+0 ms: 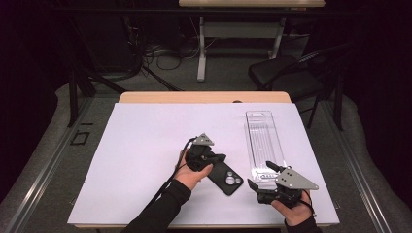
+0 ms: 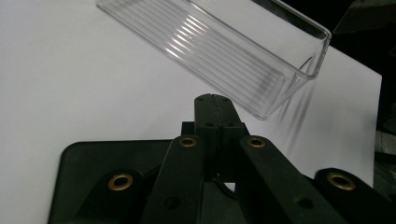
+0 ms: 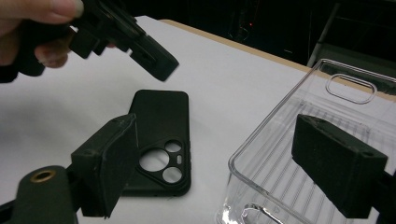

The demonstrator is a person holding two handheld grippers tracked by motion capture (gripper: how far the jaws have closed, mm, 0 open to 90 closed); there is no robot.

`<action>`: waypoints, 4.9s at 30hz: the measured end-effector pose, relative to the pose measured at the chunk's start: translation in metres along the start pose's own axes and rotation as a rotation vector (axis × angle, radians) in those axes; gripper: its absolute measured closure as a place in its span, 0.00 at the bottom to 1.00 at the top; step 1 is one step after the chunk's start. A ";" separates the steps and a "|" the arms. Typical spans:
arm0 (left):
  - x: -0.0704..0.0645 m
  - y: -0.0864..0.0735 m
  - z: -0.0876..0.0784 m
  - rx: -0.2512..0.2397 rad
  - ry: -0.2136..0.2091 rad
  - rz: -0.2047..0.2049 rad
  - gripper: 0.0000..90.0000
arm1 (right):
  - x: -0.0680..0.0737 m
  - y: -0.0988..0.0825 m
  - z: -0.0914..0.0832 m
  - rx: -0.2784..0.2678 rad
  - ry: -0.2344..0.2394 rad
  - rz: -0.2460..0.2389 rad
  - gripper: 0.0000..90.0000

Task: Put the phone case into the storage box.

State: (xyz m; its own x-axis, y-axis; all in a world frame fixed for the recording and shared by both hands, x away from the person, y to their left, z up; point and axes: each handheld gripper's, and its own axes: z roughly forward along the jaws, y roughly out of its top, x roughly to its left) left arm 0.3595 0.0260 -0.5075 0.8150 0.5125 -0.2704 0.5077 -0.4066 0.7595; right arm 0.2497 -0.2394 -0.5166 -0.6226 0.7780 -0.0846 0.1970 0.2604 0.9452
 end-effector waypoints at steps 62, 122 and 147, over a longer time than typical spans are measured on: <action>-0.018 -0.023 0.056 0.221 0.000 0.071 1.00 | -0.005 -0.005 -0.002 0.018 0.018 0.026 0.16; 0.013 -0.093 -0.051 0.228 0.124 0.007 1.00 | -0.003 -0.005 -0.003 0.020 0.023 0.032 0.16; 0.021 -0.090 -0.084 0.119 0.160 -0.054 0.86 | -0.002 -0.005 -0.003 0.011 0.032 0.031 0.16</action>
State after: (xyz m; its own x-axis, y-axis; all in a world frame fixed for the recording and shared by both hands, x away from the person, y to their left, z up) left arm 0.3075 0.1370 -0.5323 0.7356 0.6458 -0.2044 0.5867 -0.4566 0.6688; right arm 0.2474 -0.2446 -0.5205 -0.6400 0.7671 -0.0447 0.2251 0.2428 0.9436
